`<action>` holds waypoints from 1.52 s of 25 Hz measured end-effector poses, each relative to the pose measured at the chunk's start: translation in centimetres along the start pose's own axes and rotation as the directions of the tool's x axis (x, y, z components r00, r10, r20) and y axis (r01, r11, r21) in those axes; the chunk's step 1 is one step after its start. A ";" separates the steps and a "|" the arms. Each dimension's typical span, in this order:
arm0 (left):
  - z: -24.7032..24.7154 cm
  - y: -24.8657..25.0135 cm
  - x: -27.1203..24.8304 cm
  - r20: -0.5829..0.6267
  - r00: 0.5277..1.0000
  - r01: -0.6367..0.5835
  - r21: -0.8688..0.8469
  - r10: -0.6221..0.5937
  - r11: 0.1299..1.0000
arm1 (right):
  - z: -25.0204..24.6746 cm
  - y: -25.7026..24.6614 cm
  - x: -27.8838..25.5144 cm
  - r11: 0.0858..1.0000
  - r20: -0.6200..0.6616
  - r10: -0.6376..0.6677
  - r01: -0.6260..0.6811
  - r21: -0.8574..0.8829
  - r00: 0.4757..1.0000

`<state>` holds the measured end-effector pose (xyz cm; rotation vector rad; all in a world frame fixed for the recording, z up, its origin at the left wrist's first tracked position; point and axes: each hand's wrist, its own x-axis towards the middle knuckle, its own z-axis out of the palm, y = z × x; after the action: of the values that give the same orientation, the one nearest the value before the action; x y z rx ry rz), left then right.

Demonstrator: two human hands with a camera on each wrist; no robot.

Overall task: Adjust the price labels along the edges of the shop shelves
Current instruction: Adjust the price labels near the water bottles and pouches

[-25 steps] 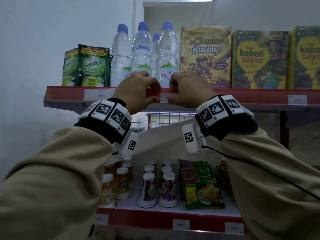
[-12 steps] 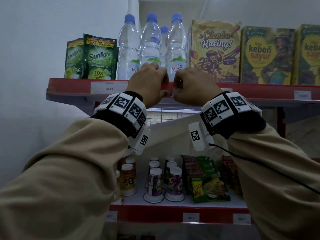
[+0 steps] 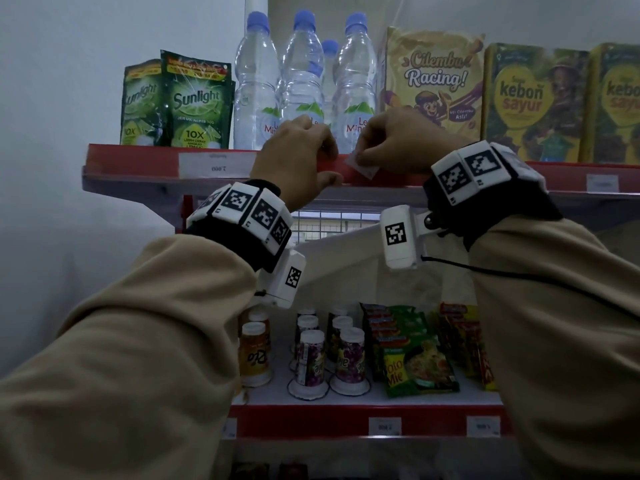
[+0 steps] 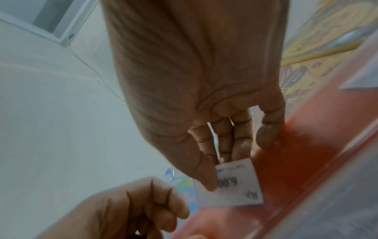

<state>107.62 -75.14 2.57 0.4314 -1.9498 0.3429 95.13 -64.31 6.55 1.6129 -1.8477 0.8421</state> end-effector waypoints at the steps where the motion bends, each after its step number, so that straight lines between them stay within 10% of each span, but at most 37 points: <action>1: 0.1 -0.1 -0.1 -0.001 1.000 -0.001 -0.015 0.001 1.000 | -0.2 0.3 0.1 0.997 -0.031 0.000 0.002 0.077 1.000; 6: 0.6 -0.5 -0.1 -0.045 0.999 0.010 -0.111 -0.015 0.994 | 1.1 1.3 -0.6 0.768 -0.320 0.219 0.040 0.640 0.922; 14: 1.3 -0.6 0.0 -0.102 0.993 0.040 -0.239 -0.067 0.970 | 4.5 0.2 -2.2 0.373 -0.243 0.285 0.126 0.919 0.927; 17: 1.2 -0.7 0.0 -0.097 0.994 0.033 -0.211 -0.054 0.977 | 4.7 -0.2 -2.5 0.458 -0.271 0.247 0.135 0.879 0.930; 22: 0.7 -1.0 0.1 -0.065 0.997 0.031 -0.245 -0.048 0.969 | 3.7 0.6 -2.2 0.893 -0.433 0.069 0.138 0.429 0.899; 38: -2.3 -2.9 -0.4 0.052 0.999 0.013 0.062 -0.016 0.998 | 4.4 -0.4 0.6 0.896 -0.461 0.065 0.152 0.418 0.885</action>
<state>110.94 -76.67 3.21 0.4981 -1.9901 0.3865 95.50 -68.09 4.12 1.5151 -1.3282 1.5667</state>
